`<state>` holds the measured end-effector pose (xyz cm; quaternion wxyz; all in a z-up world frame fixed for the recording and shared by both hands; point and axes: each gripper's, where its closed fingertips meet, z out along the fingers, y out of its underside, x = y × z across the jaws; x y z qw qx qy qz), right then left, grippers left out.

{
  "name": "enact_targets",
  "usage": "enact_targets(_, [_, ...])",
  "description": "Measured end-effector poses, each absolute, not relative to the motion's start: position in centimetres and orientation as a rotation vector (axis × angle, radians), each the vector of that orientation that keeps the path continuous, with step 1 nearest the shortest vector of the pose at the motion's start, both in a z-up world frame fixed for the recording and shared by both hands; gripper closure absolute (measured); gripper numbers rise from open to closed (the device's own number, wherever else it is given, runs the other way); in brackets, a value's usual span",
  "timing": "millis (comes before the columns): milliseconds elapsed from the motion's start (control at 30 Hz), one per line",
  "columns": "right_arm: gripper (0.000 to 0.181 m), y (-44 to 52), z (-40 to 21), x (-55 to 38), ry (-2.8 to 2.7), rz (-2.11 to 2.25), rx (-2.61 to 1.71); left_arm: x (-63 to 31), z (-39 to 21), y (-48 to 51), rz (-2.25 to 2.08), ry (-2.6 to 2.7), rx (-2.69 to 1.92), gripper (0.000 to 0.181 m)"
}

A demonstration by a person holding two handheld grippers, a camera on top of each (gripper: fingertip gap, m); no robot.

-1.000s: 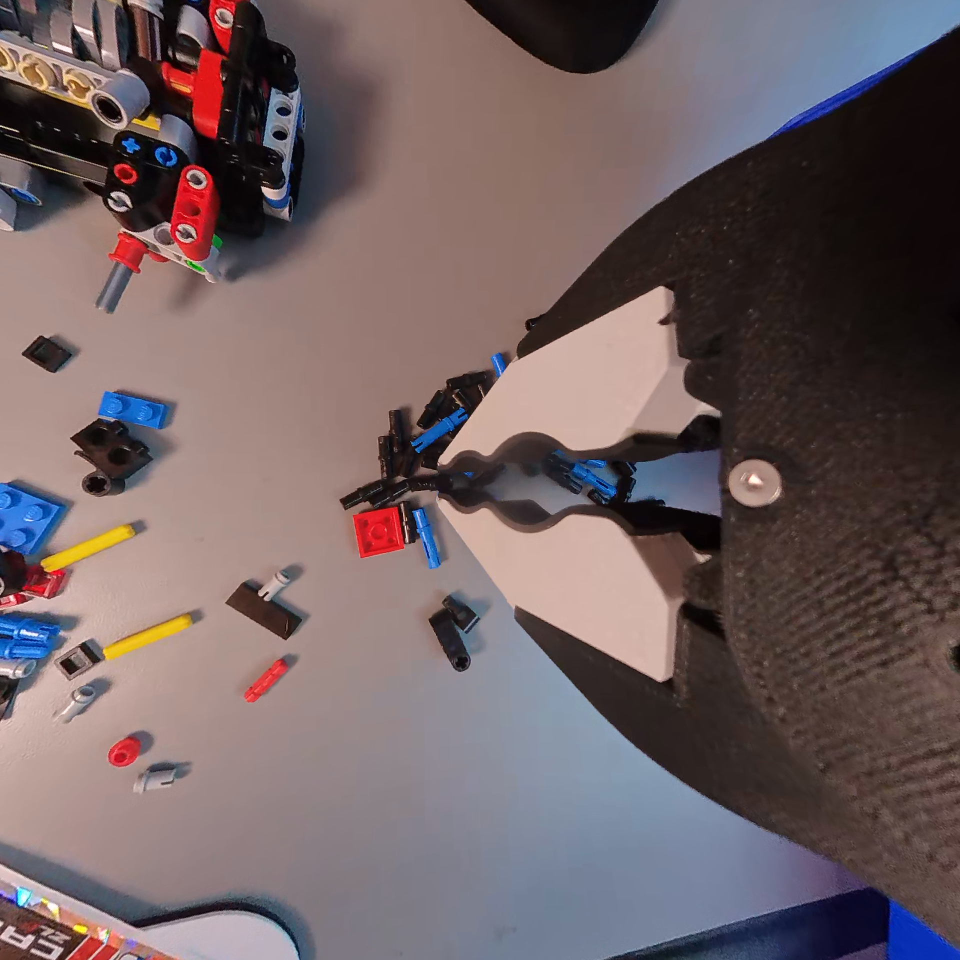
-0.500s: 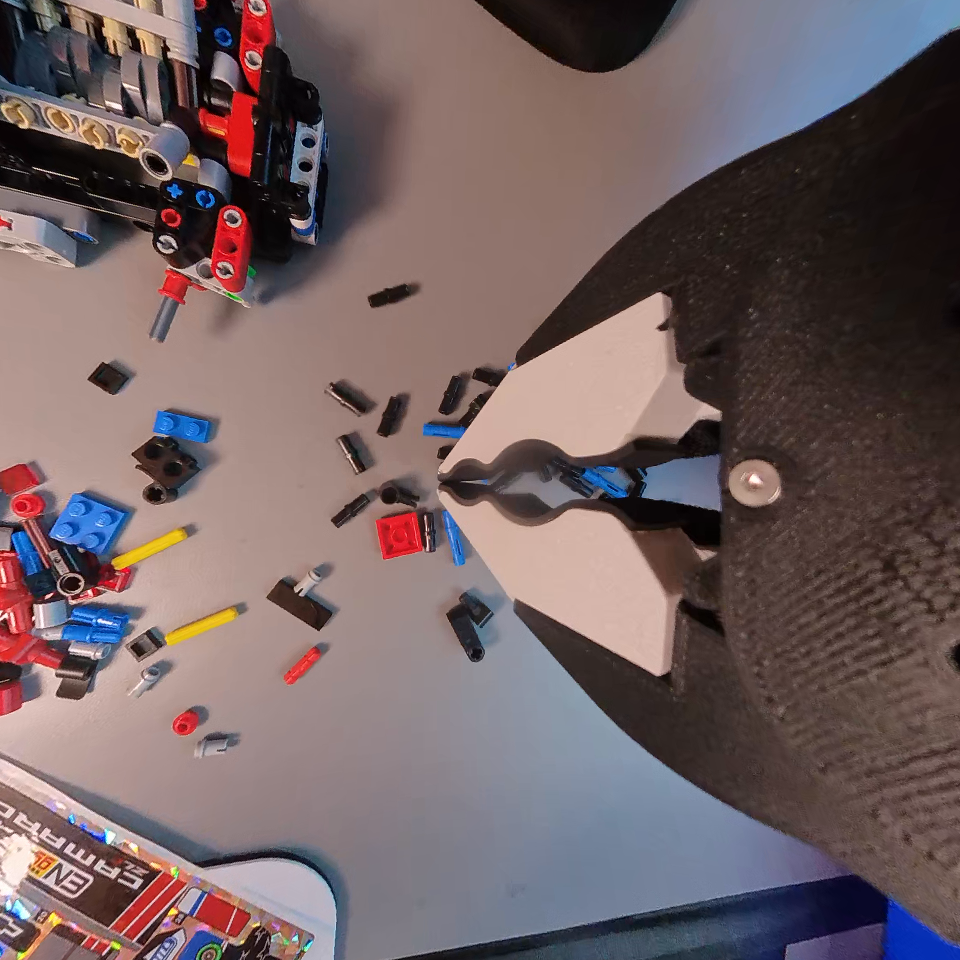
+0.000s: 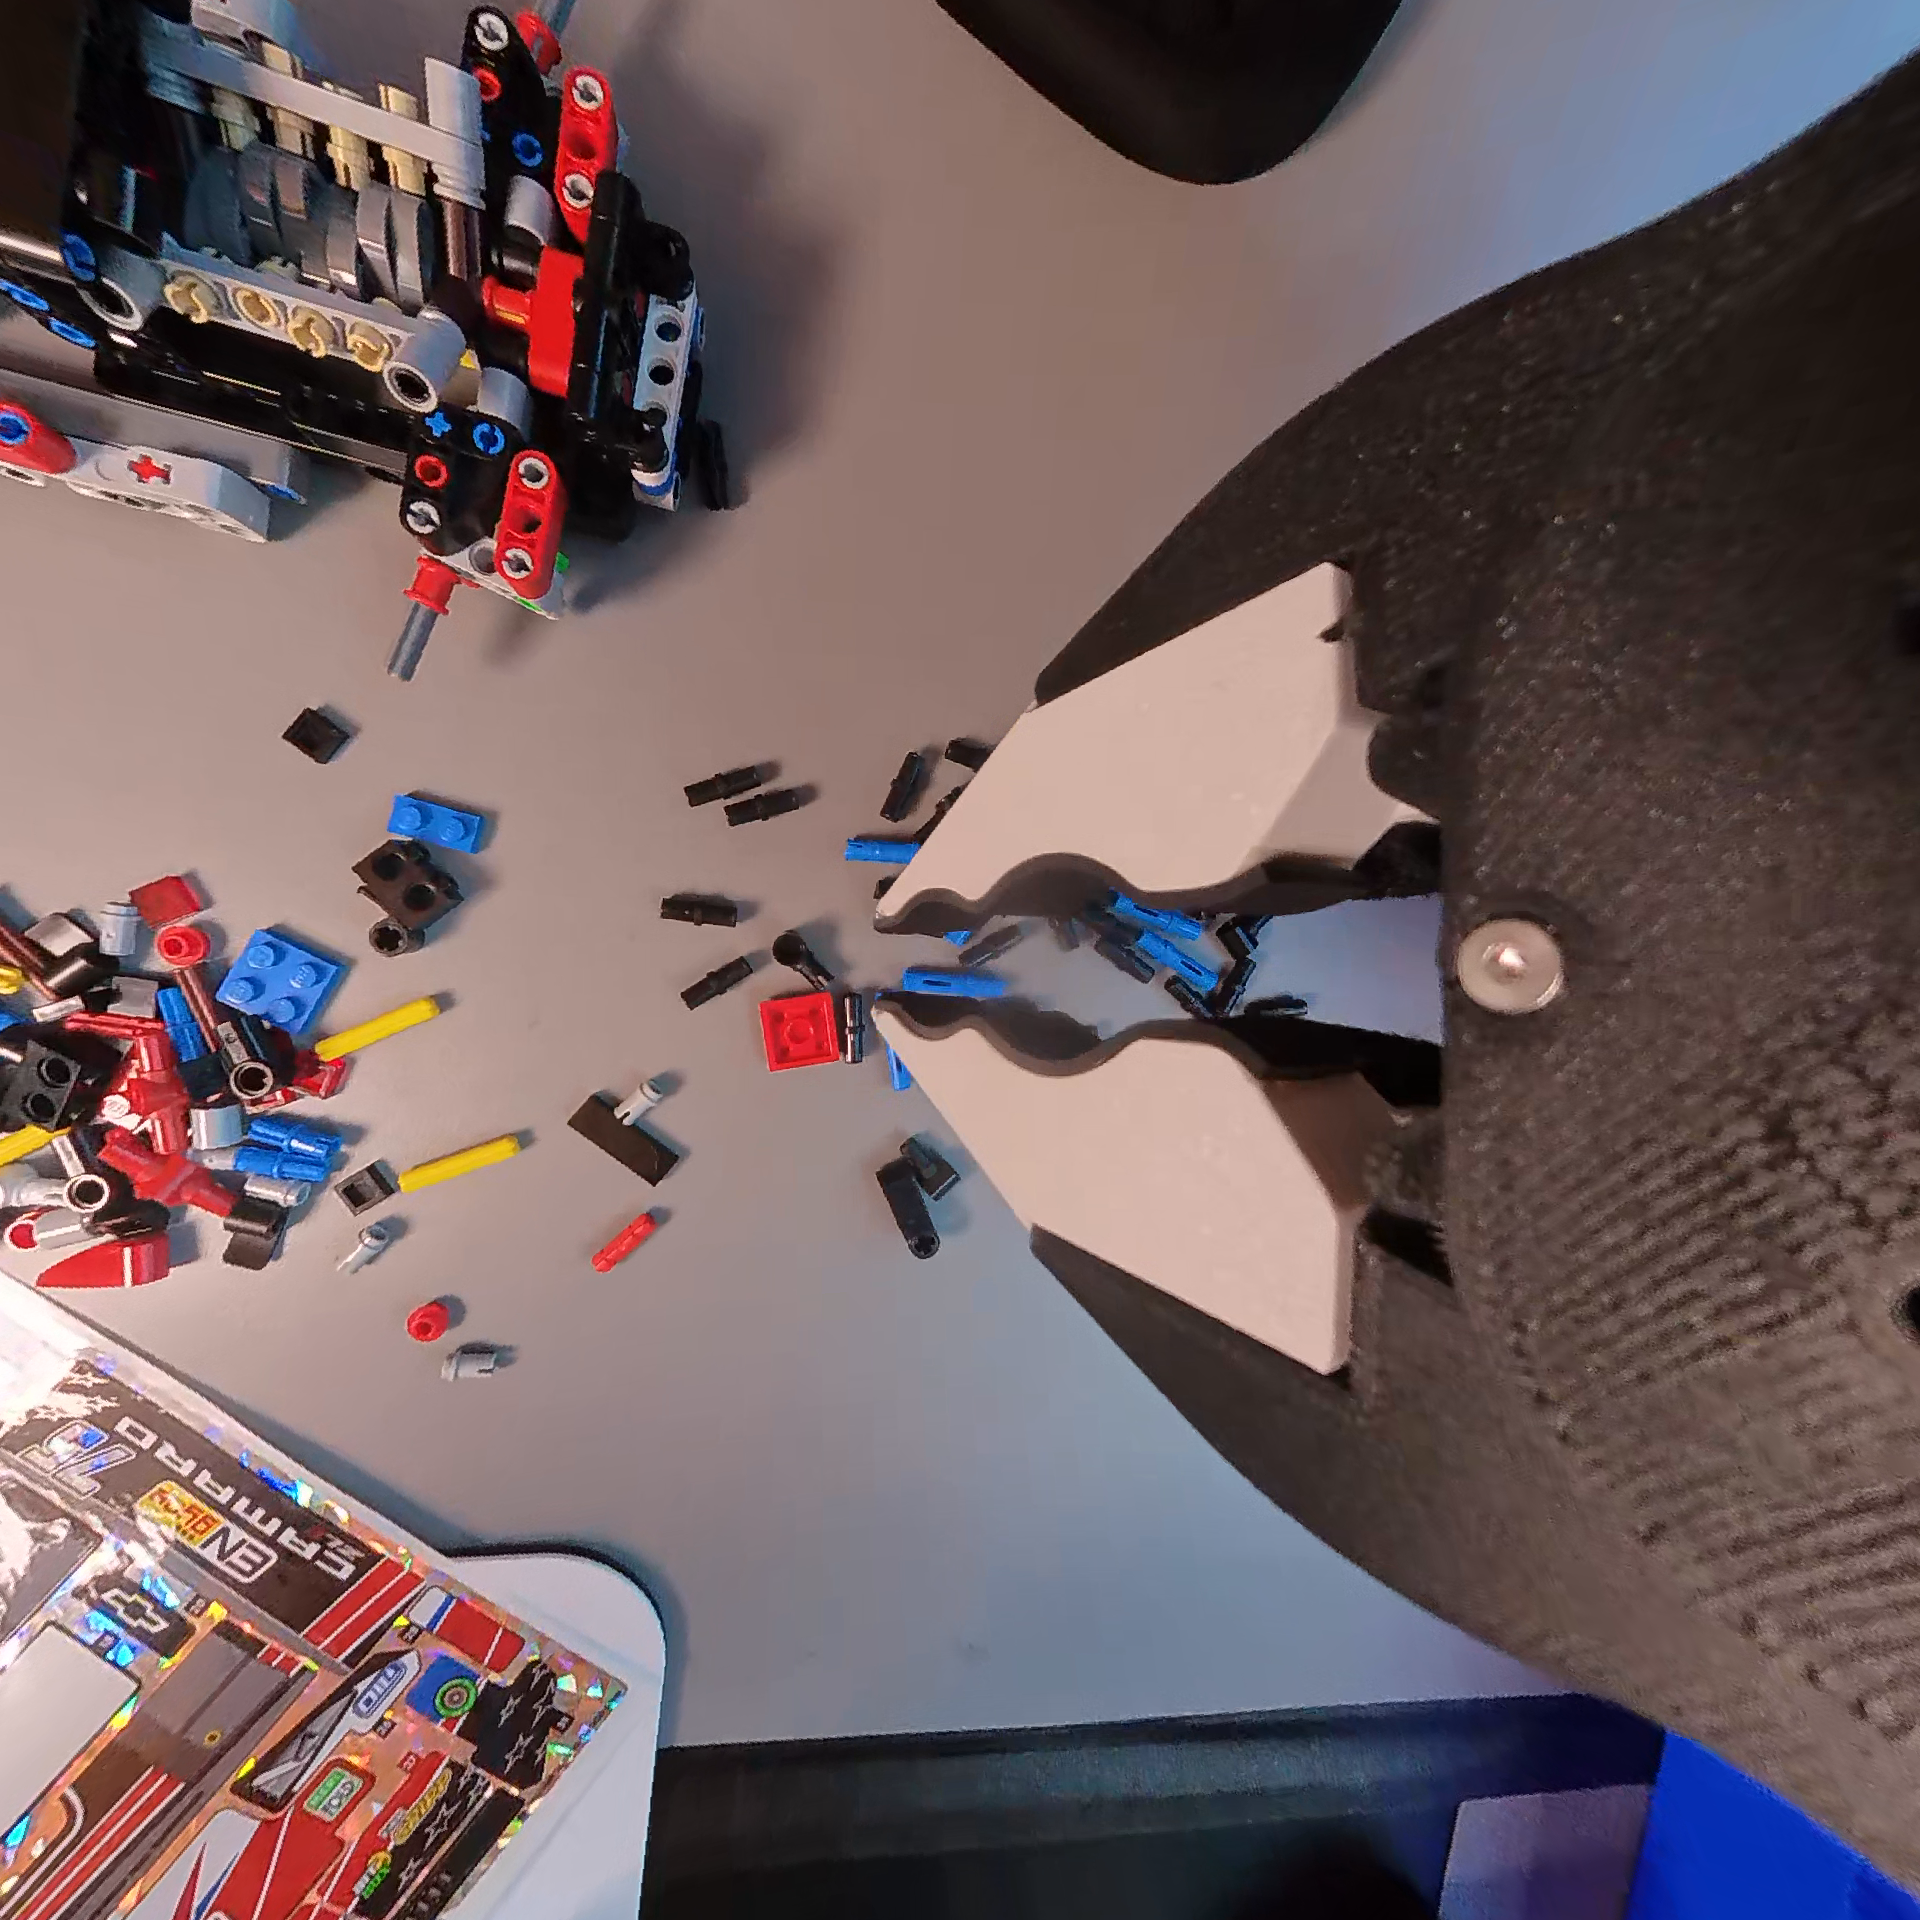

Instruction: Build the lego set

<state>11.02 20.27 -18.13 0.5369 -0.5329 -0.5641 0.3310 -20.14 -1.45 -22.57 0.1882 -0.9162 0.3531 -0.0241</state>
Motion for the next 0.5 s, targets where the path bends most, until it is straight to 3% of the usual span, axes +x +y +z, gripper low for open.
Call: enact_targets(500, [0.175,20.2,-18.6,10.9,-1.364,0.773,-1.27,-18.9,-24.6,-0.1,-0.089,1.091,-2.558,0.173])
